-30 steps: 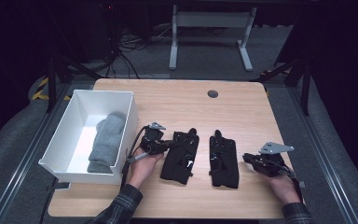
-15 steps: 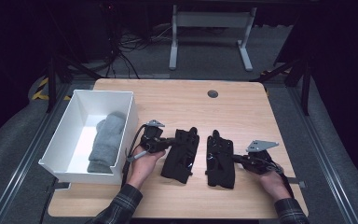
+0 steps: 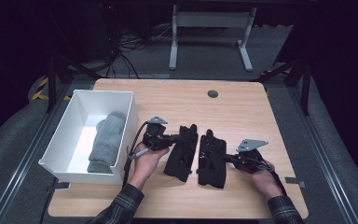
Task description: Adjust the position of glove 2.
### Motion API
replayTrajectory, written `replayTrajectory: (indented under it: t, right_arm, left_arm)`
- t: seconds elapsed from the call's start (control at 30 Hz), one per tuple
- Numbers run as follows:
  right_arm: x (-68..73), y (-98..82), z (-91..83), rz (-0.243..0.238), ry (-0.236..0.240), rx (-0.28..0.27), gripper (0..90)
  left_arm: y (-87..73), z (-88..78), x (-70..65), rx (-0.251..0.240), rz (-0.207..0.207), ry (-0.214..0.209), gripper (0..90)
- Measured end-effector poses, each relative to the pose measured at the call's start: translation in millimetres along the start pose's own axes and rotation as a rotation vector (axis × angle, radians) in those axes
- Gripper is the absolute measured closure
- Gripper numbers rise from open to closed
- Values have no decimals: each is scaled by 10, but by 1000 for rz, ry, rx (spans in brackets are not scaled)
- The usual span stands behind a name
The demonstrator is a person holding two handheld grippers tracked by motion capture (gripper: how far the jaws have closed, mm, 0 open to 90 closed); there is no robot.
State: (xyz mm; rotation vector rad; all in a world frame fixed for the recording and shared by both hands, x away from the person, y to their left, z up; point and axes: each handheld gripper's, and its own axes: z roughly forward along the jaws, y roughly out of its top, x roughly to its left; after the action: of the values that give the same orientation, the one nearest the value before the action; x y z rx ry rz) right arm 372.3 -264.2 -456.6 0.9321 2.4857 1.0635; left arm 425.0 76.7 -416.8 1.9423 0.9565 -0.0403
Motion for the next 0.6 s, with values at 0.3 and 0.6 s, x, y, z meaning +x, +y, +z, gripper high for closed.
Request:
replayTrajectory:
  t: [0.3, 0.6]
  right_arm:
    - [51, 72, 81, -16, 12, 1, 900]
    - [88, 120, 136, -26, 22, -2, 900]
  left_arm:
    - [35, -32, -51, -4, -1, -30, 881]
    - [93, -10, -150, 4, 10, -63, 881]
